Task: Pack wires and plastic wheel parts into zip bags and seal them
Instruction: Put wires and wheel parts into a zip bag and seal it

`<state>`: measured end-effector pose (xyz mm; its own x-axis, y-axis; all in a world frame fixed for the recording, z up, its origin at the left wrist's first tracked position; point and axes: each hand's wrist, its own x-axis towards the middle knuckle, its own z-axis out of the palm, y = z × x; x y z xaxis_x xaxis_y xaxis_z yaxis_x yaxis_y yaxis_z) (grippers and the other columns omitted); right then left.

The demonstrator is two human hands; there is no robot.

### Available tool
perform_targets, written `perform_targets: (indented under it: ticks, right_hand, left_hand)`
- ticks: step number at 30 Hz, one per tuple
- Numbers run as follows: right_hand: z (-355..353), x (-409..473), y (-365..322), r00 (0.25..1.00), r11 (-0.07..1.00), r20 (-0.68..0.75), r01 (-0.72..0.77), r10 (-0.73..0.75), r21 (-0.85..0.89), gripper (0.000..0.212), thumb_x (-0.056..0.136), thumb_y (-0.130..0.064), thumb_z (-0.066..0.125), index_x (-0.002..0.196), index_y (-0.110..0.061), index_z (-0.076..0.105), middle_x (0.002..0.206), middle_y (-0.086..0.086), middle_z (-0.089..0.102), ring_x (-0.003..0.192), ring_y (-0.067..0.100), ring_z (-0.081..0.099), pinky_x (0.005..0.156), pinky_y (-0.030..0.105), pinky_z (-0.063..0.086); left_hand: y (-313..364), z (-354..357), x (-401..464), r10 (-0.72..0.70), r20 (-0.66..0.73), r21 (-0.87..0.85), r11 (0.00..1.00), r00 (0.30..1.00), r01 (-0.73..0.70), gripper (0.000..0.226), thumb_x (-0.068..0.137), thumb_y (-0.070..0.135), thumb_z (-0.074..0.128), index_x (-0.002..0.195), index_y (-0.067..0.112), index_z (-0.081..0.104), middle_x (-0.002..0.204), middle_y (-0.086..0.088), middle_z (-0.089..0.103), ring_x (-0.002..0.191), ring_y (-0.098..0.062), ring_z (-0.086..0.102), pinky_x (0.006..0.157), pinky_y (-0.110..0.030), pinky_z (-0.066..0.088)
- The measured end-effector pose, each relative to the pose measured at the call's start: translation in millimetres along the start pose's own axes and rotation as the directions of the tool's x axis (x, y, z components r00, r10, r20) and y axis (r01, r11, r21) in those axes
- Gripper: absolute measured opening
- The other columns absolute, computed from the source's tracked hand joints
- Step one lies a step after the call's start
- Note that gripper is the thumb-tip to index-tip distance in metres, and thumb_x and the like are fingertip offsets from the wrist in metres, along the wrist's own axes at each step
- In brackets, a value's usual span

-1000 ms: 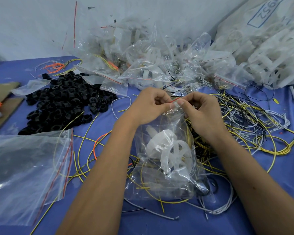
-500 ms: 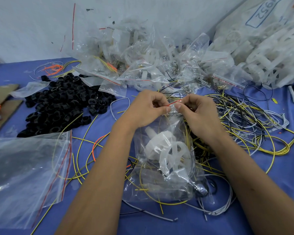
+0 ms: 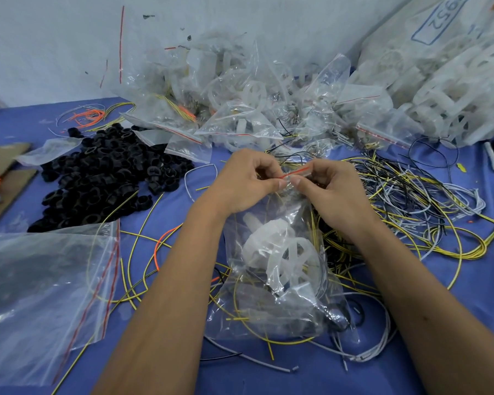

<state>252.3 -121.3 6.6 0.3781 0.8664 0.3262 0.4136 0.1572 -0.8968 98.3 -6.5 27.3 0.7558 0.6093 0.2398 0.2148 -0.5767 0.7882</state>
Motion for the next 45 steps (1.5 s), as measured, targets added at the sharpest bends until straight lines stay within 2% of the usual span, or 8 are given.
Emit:
perform_targets:
  ticks: [2, 7, 11, 18, 29, 35, 39, 45]
  right_hand:
    - [0, -1, 0, 1.0, 1.0, 0.022, -0.002, 0.002, 0.003, 0.005, 0.092, -0.011, 0.073, 0.092, -0.014, 0.078, 0.081, 0.001, 0.077, 0.074, 0.008, 0.069, 0.069, 0.027, 0.053]
    - [2, -2, -1, 1.0, 0.999, -0.023, 0.005, -0.006, -0.037, 0.004, 0.091, -0.012, 0.073, 0.09, -0.012, 0.077, 0.08, 0.006, 0.076, 0.074, 0.024, 0.071, 0.072, 0.043, 0.057]
    - [1, -1, 0, 1.0, 0.999, -0.023, -0.01, 0.009, -0.039, 0.004, 0.091, -0.01, 0.073, 0.09, -0.011, 0.076, 0.08, 0.009, 0.076, 0.081, 0.035, 0.071, 0.072, 0.048, 0.058]
    - [3, -1, -1, 1.0, 1.0, 0.014, 0.003, -0.003, 0.009, 0.005, 0.088, -0.009, 0.077, 0.087, -0.013, 0.079, 0.079, -0.002, 0.078, 0.075, 0.008, 0.073, 0.067, 0.021, 0.055]
    - [1, -3, -3, 0.999, 1.0, 0.034, -0.012, 0.012, -0.015, 0.001, 0.087, -0.016, 0.079, 0.088, -0.016, 0.08, 0.078, -0.002, 0.078, 0.069, 0.013, 0.074, 0.064, 0.027, 0.059]
    - [1, -2, -3, 0.999, 0.998, -0.043, -0.023, 0.021, -0.059, 0.005, 0.084, -0.012, 0.08, 0.082, -0.017, 0.08, 0.073, -0.006, 0.076, 0.065, 0.003, 0.068, 0.059, 0.016, 0.05]
    - [3, -3, -4, 1.0, 0.994, -0.015, -0.009, 0.007, -0.106, 0.01, 0.084, -0.01, 0.08, 0.085, -0.02, 0.08, 0.073, -0.01, 0.076, 0.068, 0.001, 0.071, 0.061, 0.012, 0.05]
    - [3, -4, -7, 0.999, 0.976, -0.01, 0.035, -0.038, -0.216, 0.007, 0.083, -0.011, 0.081, 0.086, -0.017, 0.081, 0.074, -0.015, 0.073, 0.065, -0.008, 0.066, 0.064, 0.006, 0.045]
  left_hand:
    - [0, -1, 1, -0.001, 0.006, 0.001, 1.0, 1.0, 0.001, 0.013, 0.086, 0.009, 0.081, 0.078, 0.017, 0.075, 0.069, 0.004, 0.067, 0.067, -0.008, 0.058, 0.069, -0.027, 0.048]
    - [-8, -7, -2, -0.076, 0.043, -0.059, 0.995, 0.996, 0.079, 0.008, 0.086, 0.011, 0.082, 0.081, 0.011, 0.075, 0.076, -0.009, 0.072, 0.07, -0.014, 0.061, 0.071, -0.037, 0.052]
    - [-10, -10, -3, -0.055, 0.027, -0.027, 0.998, 0.998, 0.056, 0.007, 0.084, 0.008, 0.082, 0.08, 0.009, 0.076, 0.069, 0.006, 0.068, 0.065, -0.005, 0.057, 0.068, -0.024, 0.047]
    - [-5, -9, -1, -0.018, 0.026, -0.025, 1.0, 1.0, 0.019, 0.006, 0.083, 0.011, 0.085, 0.083, 0.011, 0.078, 0.074, 0.002, 0.073, 0.071, -0.008, 0.062, 0.07, -0.023, 0.05]
    - [-3, -10, -2, -0.025, 0.037, 0.023, 0.999, 0.999, 0.024, 0.01, 0.084, 0.011, 0.083, 0.079, 0.015, 0.075, 0.073, 0.001, 0.071, 0.068, -0.006, 0.059, 0.066, -0.021, 0.047]
    - [-9, -12, -6, -0.034, 0.051, -0.041, 0.999, 0.998, 0.036, 0.005, 0.086, 0.007, 0.081, 0.087, 0.003, 0.077, 0.082, -0.012, 0.076, 0.074, -0.014, 0.064, 0.078, -0.042, 0.056]
    - [-9, -9, -4, -0.037, 0.034, 0.037, 0.999, 0.999, 0.036, 0.012, 0.083, 0.009, 0.085, 0.076, 0.014, 0.076, 0.07, 0.002, 0.07, 0.067, -0.007, 0.057, 0.068, -0.031, 0.047]
    - [-3, -5, -1, -0.021, 0.031, 0.097, 0.995, 0.999, 0.018, 0.014, 0.082, 0.008, 0.084, 0.075, 0.015, 0.075, 0.07, -0.002, 0.071, 0.065, -0.006, 0.057, 0.066, -0.026, 0.047]
